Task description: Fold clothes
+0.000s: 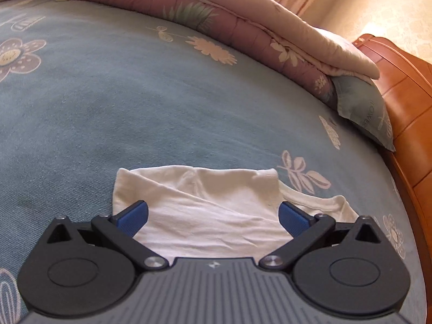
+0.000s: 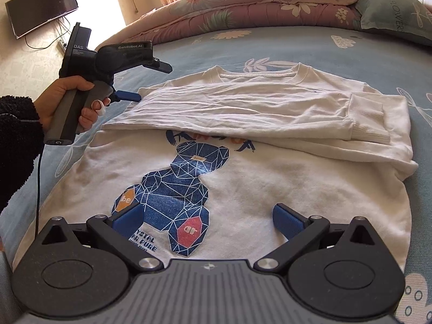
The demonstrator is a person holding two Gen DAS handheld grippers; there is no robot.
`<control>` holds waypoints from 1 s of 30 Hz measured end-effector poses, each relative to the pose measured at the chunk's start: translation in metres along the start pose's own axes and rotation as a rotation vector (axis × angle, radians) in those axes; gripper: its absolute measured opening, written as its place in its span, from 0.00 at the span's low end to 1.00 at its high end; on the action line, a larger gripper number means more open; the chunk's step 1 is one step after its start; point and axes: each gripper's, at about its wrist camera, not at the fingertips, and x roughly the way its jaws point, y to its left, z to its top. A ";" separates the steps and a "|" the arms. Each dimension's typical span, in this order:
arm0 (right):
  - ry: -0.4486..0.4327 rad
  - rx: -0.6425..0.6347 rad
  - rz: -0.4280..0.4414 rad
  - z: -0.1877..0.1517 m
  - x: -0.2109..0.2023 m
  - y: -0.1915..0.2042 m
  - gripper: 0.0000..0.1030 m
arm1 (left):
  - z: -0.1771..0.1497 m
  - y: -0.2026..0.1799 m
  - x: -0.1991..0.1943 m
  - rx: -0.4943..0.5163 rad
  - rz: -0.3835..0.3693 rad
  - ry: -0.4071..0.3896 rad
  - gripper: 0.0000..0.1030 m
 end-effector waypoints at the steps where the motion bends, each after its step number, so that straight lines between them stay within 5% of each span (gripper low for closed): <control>1: -0.002 -0.007 0.006 -0.001 -0.001 -0.001 1.00 | 0.001 -0.009 -0.009 0.023 -0.006 0.001 0.99; 13: -0.031 -0.011 0.044 -0.007 -0.007 -0.007 1.00 | -0.034 -0.117 -0.109 0.246 -0.159 0.145 0.99; 20: -0.042 0.022 0.061 -0.007 -0.009 -0.011 1.00 | -0.071 -0.118 -0.064 0.289 -0.121 0.240 0.99; 30: -0.082 -0.046 0.080 -0.019 -0.011 -0.012 1.00 | -0.115 -0.092 -0.016 0.365 -0.184 0.145 0.99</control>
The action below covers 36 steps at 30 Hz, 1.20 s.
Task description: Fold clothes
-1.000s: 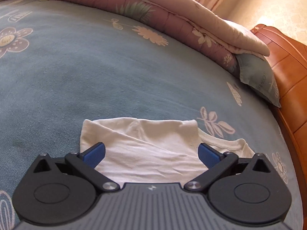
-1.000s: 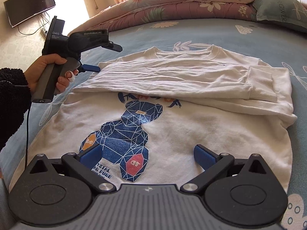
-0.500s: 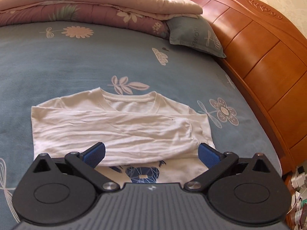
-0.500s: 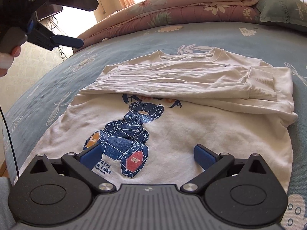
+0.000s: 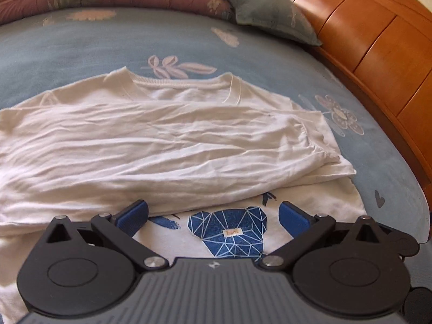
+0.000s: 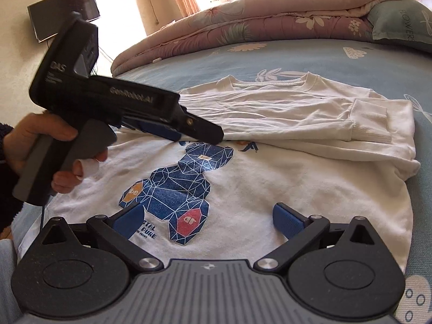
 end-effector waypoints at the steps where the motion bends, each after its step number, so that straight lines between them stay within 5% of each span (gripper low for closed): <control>1: -0.005 -0.002 0.001 -0.001 0.000 0.000 1.00 | -0.004 0.000 -0.001 0.017 -0.005 -0.013 0.99; 9: 0.033 -0.006 0.016 0.008 -0.006 -0.002 0.98 | -0.035 -0.007 -0.009 0.200 0.007 -0.131 0.99; 13: -0.083 -0.021 -0.022 0.021 -0.040 -0.017 0.59 | -0.032 0.011 -0.014 0.116 -0.075 -0.143 0.99; 18: -0.231 0.165 -0.142 0.029 -0.078 -0.080 0.50 | -0.035 0.011 -0.015 0.131 -0.081 -0.146 0.99; 22: -0.199 0.328 -0.282 0.018 -0.070 -0.133 0.23 | -0.037 0.008 -0.014 0.152 -0.067 -0.149 0.99; 25: -0.200 0.449 -0.275 0.004 -0.061 -0.159 0.18 | -0.036 0.011 -0.014 0.136 -0.084 -0.154 0.99; 31: -0.241 0.483 -0.234 0.001 -0.057 -0.158 0.18 | -0.035 0.016 -0.015 0.111 -0.112 -0.161 0.99; 36: -0.317 0.652 -0.102 -0.009 -0.065 -0.176 0.20 | -0.035 0.018 -0.015 0.100 -0.124 -0.165 0.99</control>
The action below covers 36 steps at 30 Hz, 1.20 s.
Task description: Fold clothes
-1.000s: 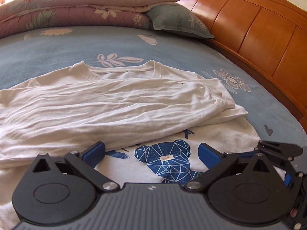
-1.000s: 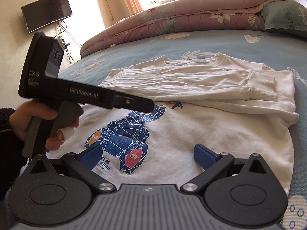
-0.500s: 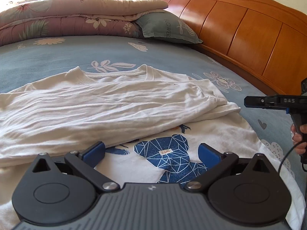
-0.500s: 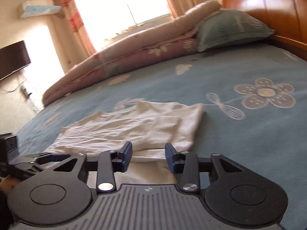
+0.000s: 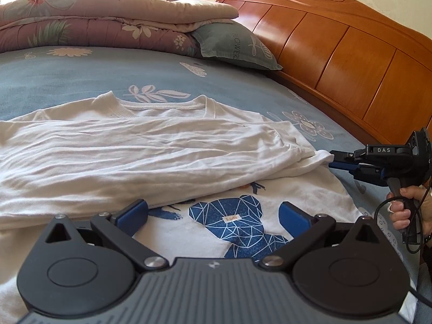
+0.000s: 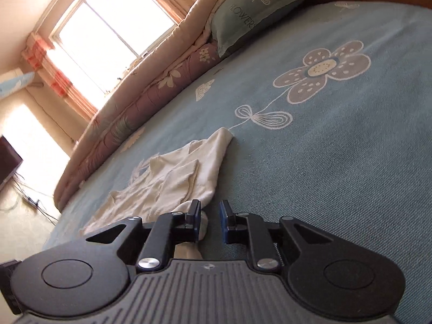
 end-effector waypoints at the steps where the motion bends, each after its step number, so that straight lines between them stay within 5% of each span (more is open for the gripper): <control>1: 0.006 0.035 0.023 -0.001 0.001 -0.003 0.20 | 0.000 0.000 0.000 0.000 0.000 0.000 0.99; 9: 0.012 0.242 0.121 -0.008 0.007 -0.022 0.23 | 0.000 0.001 -0.001 -0.004 -0.004 -0.003 0.99; 15: 0.022 0.212 0.131 -0.011 0.011 -0.017 0.23 | 0.000 0.001 -0.001 -0.005 -0.005 -0.003 0.99; 20: 0.058 0.070 0.080 -0.015 0.011 -0.002 0.12 | 0.000 0.001 -0.001 -0.006 -0.007 -0.004 0.99; 28: 0.065 -0.458 -0.128 -0.035 0.004 0.059 0.20 | 0.000 0.001 0.000 -0.003 -0.005 -0.003 0.99; 36: -0.010 -0.566 -0.310 -0.038 0.018 0.077 0.28 | 0.000 0.001 0.000 -0.007 -0.008 -0.005 0.99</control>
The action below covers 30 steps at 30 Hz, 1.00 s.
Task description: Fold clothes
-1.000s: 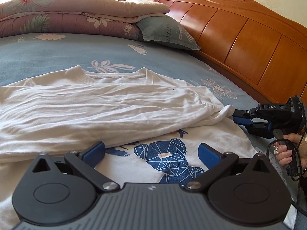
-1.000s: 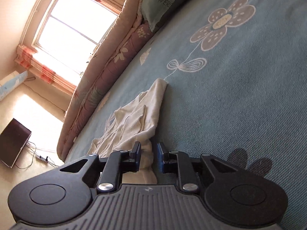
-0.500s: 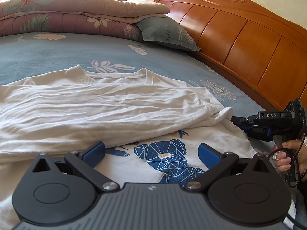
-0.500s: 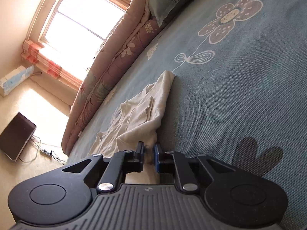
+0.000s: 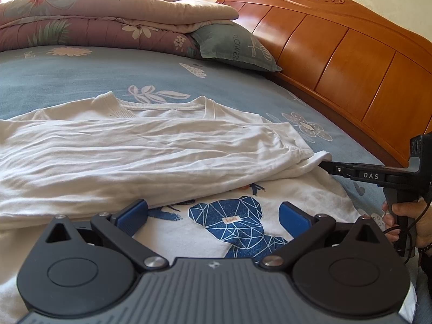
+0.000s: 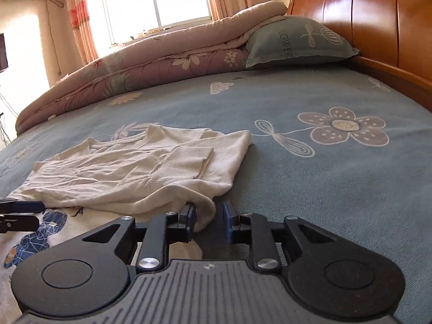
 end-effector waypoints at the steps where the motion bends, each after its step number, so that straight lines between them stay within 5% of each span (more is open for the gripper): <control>1: -0.005 -0.032 -0.035 0.000 0.001 0.006 0.28 | 0.000 0.000 0.000 -0.001 -0.001 0.000 0.99; 6: -0.032 -0.248 -0.234 -0.002 0.009 0.042 0.27 | 0.000 0.001 -0.001 -0.007 -0.007 -0.002 0.99; 11: 0.002 -0.215 -0.334 -0.001 0.013 0.042 0.25 | 0.000 0.003 -0.001 -0.013 -0.013 -0.004 0.99; 19: 0.092 -0.159 -0.196 0.005 -0.015 0.037 0.28 | 0.001 0.004 -0.001 -0.016 -0.016 -0.005 0.99; 24: -0.043 -0.158 -0.119 0.021 -0.034 0.040 0.28 | 0.001 0.004 0.000 -0.017 -0.018 -0.005 0.99; 30: 0.106 -0.048 -0.068 0.010 0.006 0.027 0.28 | 0.001 0.004 0.000 -0.017 -0.017 -0.003 0.99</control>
